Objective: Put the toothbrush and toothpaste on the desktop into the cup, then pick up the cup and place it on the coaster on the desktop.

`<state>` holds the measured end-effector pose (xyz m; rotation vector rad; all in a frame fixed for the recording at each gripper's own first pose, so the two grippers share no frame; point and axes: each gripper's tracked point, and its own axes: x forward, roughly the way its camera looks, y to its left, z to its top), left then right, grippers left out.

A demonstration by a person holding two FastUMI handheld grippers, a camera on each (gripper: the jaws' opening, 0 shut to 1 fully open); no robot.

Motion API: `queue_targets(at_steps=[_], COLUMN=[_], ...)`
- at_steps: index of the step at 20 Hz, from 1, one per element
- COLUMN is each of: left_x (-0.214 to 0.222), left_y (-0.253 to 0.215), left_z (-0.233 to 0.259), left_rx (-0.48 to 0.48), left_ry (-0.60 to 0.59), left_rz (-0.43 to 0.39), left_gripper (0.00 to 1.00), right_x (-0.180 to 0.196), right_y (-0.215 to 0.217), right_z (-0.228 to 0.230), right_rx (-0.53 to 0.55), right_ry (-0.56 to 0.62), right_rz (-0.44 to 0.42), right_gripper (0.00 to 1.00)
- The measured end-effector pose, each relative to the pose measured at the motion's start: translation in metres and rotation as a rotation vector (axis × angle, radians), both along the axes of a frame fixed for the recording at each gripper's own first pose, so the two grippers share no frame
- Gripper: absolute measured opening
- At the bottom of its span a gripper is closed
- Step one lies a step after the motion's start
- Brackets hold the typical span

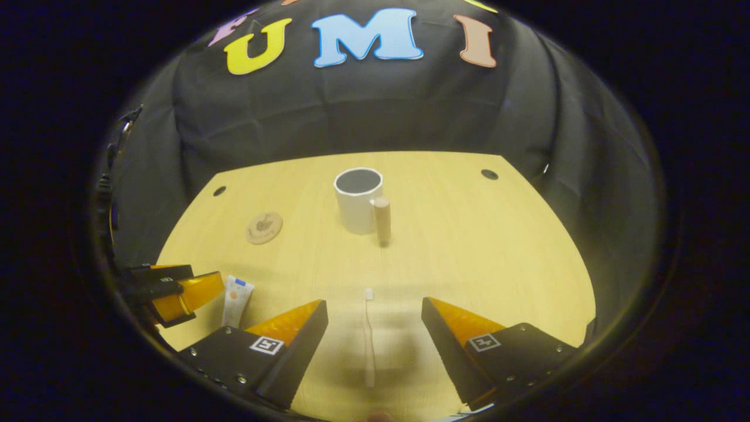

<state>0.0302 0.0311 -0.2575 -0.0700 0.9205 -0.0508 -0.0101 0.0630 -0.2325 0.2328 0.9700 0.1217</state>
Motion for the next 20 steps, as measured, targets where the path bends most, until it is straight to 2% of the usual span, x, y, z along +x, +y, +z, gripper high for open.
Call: queue_targets(at_steps=[2, 3, 6, 7, 10, 18, 19, 20], left_x=[-0.004, -0.006, -0.015, -0.017, -0.03, -0.037, -0.037, -0.038], left_y=[0.003, 0.003, 0.003, 0.004, 0.009, 0.006, 0.005, 0.005], left_z=[-0.017, -0.024, -0.05, -0.057, -0.07, -0.088, -0.09, -0.092], left_rx=[-0.001, -0.009, -0.032, -0.035, -0.027, -0.026, -0.028, -0.019], left_ry=[0.06, 0.092, 0.193, 0.22, 0.31, 0.395, 0.4, 0.407], left_rz=[0.001, 0.006, 0.014, 0.016, 0.015, -0.013, -0.017, -0.019], left_gripper=[0.96, 0.93, 1.0, 0.97, 0.98, 1.0, 0.98, 0.98], right_x=[-0.005, -0.008, -0.013, -0.016, -0.023, -0.038, -0.04, -0.041], right_y=[0.006, 0.007, 0.011, 0.014, 0.019, 0.031, 0.033, 0.036], right_z=[-0.01, -0.015, -0.03, -0.036, -0.047, -0.073, -0.076, -0.078], right_rx=[0.001, 0.0, -0.02, -0.022, -0.03, -0.044, -0.039, -0.033], right_ry=[0.05, 0.075, 0.153, 0.179, 0.25, 0.41, 0.423, 0.433], right_rz=[0.023, 0.036, 0.072, 0.081, 0.112, 0.183, 0.188, 0.193], right_gripper=[0.98, 0.98, 0.98, 0.98, 0.97, 0.98, 0.95, 0.88])
